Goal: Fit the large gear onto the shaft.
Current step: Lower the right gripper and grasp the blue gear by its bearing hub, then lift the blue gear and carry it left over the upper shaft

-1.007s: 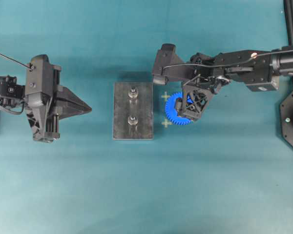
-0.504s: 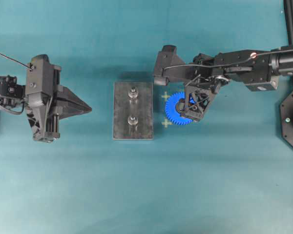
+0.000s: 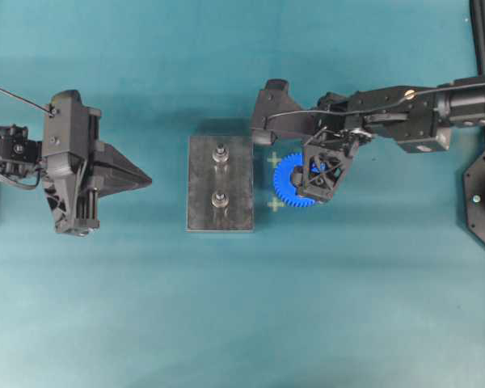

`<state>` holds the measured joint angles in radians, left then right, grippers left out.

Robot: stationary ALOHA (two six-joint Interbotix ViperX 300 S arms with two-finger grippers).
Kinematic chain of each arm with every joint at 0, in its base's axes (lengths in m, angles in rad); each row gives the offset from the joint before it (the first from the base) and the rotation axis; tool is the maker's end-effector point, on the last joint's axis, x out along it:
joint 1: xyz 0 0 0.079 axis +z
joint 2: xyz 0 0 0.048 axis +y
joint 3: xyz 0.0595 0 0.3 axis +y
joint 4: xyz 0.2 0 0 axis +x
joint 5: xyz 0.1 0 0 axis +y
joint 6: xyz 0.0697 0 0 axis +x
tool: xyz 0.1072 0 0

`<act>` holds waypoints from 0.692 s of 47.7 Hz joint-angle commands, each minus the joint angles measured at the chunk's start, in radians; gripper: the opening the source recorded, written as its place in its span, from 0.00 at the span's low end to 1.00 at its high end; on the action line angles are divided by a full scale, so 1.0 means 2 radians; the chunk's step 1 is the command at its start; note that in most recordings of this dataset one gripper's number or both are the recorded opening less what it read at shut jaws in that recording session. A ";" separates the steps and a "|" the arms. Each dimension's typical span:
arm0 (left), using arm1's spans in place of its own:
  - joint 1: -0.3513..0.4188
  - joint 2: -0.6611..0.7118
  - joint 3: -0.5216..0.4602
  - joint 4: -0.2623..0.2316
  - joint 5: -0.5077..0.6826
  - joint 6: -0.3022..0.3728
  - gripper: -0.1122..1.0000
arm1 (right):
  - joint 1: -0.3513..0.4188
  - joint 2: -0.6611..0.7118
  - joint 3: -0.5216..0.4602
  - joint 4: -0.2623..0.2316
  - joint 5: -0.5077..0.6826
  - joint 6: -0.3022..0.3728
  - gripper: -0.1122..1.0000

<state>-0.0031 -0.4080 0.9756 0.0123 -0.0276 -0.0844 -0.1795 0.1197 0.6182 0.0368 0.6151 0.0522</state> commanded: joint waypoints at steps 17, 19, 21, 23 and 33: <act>0.001 0.005 -0.005 0.002 -0.017 -0.001 0.10 | -0.002 -0.002 -0.008 -0.001 0.008 0.004 0.59; 0.001 0.006 -0.005 0.002 -0.018 -0.001 0.10 | -0.002 -0.002 -0.008 -0.001 0.010 0.004 0.54; 0.001 0.007 -0.005 0.002 -0.020 -0.001 0.10 | -0.002 -0.002 -0.008 -0.001 0.011 0.005 0.54; 0.001 0.007 -0.004 0.002 -0.021 -0.001 0.10 | -0.002 -0.003 -0.008 -0.001 0.010 0.005 0.54; 0.001 0.007 -0.002 0.002 -0.028 -0.001 0.10 | -0.003 -0.012 -0.024 -0.001 0.019 0.015 0.54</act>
<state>-0.0031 -0.3896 0.9802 0.0123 -0.0736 -0.0844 -0.1779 0.1212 0.5983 0.0383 0.6458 0.0675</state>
